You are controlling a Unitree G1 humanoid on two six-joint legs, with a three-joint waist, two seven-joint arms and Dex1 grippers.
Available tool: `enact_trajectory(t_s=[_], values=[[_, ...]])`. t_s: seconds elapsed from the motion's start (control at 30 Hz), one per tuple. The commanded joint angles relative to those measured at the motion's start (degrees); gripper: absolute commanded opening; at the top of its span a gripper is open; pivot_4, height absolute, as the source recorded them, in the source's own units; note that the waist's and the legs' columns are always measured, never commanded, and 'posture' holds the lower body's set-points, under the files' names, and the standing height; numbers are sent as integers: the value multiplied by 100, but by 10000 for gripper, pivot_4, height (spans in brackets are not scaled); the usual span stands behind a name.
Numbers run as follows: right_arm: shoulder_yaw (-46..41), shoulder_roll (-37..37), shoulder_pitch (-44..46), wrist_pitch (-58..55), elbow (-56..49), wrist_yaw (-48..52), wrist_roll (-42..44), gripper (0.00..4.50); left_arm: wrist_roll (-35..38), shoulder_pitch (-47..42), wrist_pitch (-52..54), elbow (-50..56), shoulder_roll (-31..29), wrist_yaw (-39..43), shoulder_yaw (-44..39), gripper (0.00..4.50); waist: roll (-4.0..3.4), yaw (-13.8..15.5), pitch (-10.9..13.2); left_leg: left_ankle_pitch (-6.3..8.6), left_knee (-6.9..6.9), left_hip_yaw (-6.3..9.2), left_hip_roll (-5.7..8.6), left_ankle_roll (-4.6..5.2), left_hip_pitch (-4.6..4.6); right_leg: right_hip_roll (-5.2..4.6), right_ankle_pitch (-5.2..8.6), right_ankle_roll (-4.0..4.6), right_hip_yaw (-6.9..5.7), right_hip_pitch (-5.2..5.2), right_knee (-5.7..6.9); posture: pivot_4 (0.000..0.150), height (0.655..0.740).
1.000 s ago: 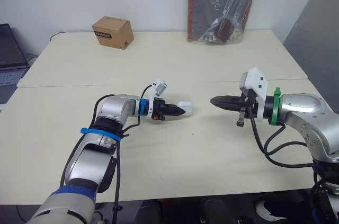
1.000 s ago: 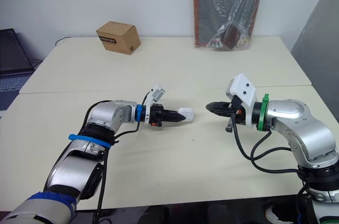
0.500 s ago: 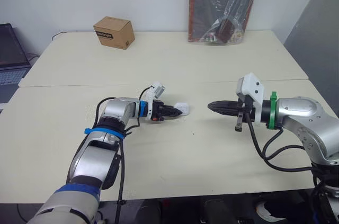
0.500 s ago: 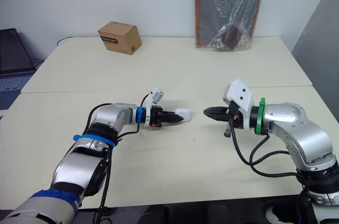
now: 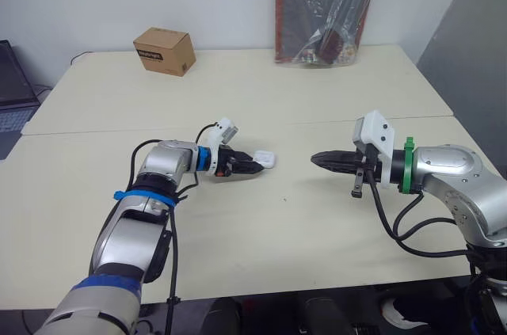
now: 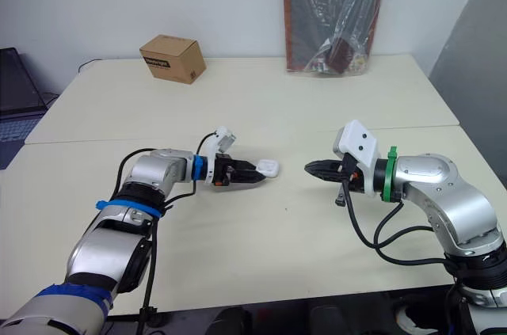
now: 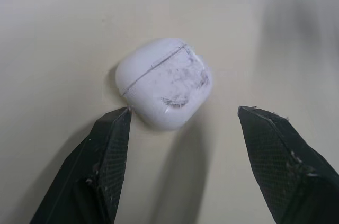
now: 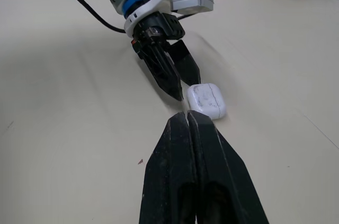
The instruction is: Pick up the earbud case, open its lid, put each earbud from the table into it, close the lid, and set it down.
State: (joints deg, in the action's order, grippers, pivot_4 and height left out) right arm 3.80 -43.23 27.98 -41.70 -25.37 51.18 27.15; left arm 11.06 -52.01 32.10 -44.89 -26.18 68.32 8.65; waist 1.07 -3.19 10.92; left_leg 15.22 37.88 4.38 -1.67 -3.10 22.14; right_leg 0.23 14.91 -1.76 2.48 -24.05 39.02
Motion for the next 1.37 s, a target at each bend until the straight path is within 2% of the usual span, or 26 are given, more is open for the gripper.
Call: enact_trajectory(t_s=[0.03, 0.23, 0.37, 0.43, 0.63, 0.97, 1.23, 1.37], values=[[-5, -18, 9, 183, -39, 11, -68, 0, -117, 338, 14, 518, -356, 13, -28, 33991, 0, -12, 0, 0, -1, 0, 0, 0, 0, 0, 0, 0, 0, -1, -1, 1500, 7400], [-77, 75, -193, 263, -195, -120, -83, 0, 158, 1029, -374, 1573, -697, -482, -679, 33991, 0, -3, 0, 0, -1, 0, -2, 0, 0, 0, 0, 1, 3, -1, -2, 1500, 7400], [-248, 287, -689, 49, -796, -677, -38, 0, 355, 2031, -631, 2952, -841, -976, -1245, 33991, 0, 15, 0, 0, -3, 1, -3, 0, 4, -6, -1, 3, 2, -3, -3, 1500, 7400], [-307, 398, -948, -63, -1037, -945, -24, 0, 503, 2507, -683, 3598, -745, -1280, -1519, 33991, 0, 48, 0, 0, -2, 0, -3, -1, 7, -13, -13, 23, 0, -3, -3, 1500, 7400], [-327, 618, -1752, -87, -1543, -1515, -177, 0, 882, 3947, -558, 5166, -325, -2293, -2223, 33991, 2, 144, -1, 0, 2, -3, 4, -3, 13, -24, -2, 3, -1, -1, -9, 1500, 7400], [-294, 370, -2866, 279, -1725, -1627, -535, 0, 1246, 5404, -423, 6182, -157, -3028, -2788, 33991, 7, 144, -4, 0, 1, -7, 1, -4, -28, -18, 0, -2, 0, 32, -11, 1500, 7400], [-154, 518, -3546, 451, -1914, -1815, -709, 0, 1265, 6380, -684, 6531, 34, -3188, -2696, 33991, 9, 144, -6, 1, -1, -10, 1, -4, -31, -19, 5, 5, 3, 33, -16, 1500, 7400], [-89, 544, -3596, 539, -1825, -1809, -795, 0, 1312, 6497, -871, 6504, 137, -3166, -2635, 33991, 13, 145, -8, 1, 1, -10, 1, -4, -31, -19, 20, 31, 3, 34, -16, 1500, 7400]])
